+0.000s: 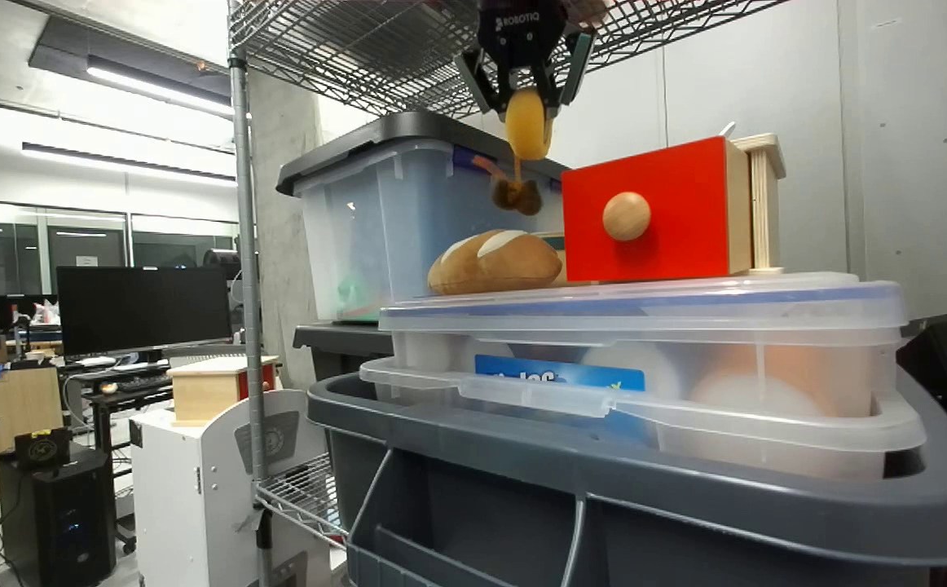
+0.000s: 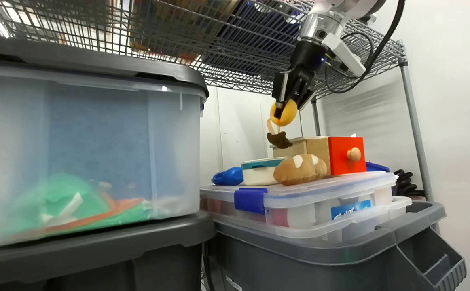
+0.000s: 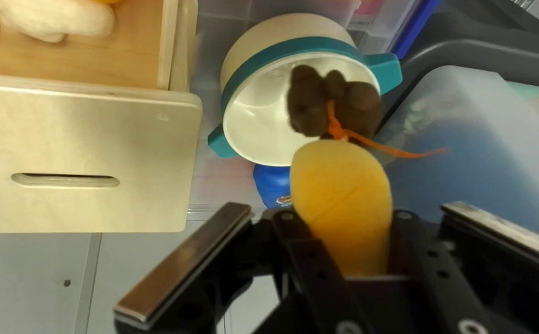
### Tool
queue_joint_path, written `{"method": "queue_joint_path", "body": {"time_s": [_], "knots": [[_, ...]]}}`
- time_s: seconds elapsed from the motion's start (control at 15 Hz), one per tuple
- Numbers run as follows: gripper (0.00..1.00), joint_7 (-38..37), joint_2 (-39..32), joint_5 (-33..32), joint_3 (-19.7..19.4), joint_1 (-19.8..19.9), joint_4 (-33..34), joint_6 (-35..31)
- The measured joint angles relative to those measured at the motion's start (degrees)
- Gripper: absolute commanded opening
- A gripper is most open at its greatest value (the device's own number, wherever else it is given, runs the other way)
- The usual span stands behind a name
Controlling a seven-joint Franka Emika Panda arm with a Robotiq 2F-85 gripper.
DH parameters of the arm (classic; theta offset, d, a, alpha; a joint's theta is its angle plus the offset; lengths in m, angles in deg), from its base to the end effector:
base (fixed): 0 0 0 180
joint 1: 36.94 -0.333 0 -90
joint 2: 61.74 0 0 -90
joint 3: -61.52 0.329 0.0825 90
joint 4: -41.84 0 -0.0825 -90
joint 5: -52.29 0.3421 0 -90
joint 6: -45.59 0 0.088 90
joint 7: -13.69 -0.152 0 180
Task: Put the yellow plushie in the white bowl
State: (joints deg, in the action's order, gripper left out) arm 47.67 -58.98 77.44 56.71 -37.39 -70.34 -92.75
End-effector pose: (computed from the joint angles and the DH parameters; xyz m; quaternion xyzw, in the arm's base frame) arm 0.5677 -0.0290 0.5423 -0.9445 -0.1237 -0.2899 0.0926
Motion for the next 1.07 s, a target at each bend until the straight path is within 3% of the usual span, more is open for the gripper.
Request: {"method": "queue_joint_path", "body": {"time_s": [1.07], "knots": [[0.06,0.01,-5.87,0.28,1.8,0.05,4.81,-1.19]]}}
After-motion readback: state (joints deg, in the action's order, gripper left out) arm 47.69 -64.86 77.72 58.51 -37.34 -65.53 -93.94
